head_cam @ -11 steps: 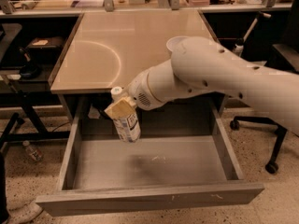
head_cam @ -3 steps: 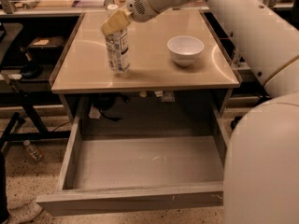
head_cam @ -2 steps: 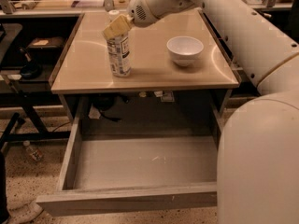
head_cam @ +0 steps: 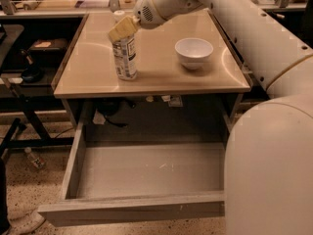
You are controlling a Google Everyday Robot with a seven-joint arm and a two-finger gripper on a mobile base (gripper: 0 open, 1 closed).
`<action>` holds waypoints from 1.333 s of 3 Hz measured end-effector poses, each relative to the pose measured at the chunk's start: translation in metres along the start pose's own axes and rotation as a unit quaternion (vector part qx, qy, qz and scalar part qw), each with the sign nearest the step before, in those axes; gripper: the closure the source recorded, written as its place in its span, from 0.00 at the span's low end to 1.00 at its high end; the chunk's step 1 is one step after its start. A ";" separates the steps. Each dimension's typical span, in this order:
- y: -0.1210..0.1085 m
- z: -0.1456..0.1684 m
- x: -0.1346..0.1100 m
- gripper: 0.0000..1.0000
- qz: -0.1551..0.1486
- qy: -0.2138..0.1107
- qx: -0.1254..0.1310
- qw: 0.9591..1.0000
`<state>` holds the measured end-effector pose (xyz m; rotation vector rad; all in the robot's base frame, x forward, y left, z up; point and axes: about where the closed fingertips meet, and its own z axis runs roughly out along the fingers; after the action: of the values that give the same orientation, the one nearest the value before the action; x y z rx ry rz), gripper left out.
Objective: Pick blue plastic bottle from top drawer and place on counter
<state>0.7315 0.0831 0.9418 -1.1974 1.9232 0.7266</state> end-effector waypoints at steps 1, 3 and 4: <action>0.000 0.000 0.000 0.57 0.000 0.000 0.000 1.000; 0.000 0.000 0.000 0.11 0.000 0.000 0.000 1.000; 0.000 0.000 0.000 0.00 0.000 0.000 0.000 1.000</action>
Offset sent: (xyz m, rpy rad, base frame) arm 0.0000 0.0000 0.0000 0.0000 0.0000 0.0000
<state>0.7315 0.0832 0.9416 -1.1976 1.9232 0.7268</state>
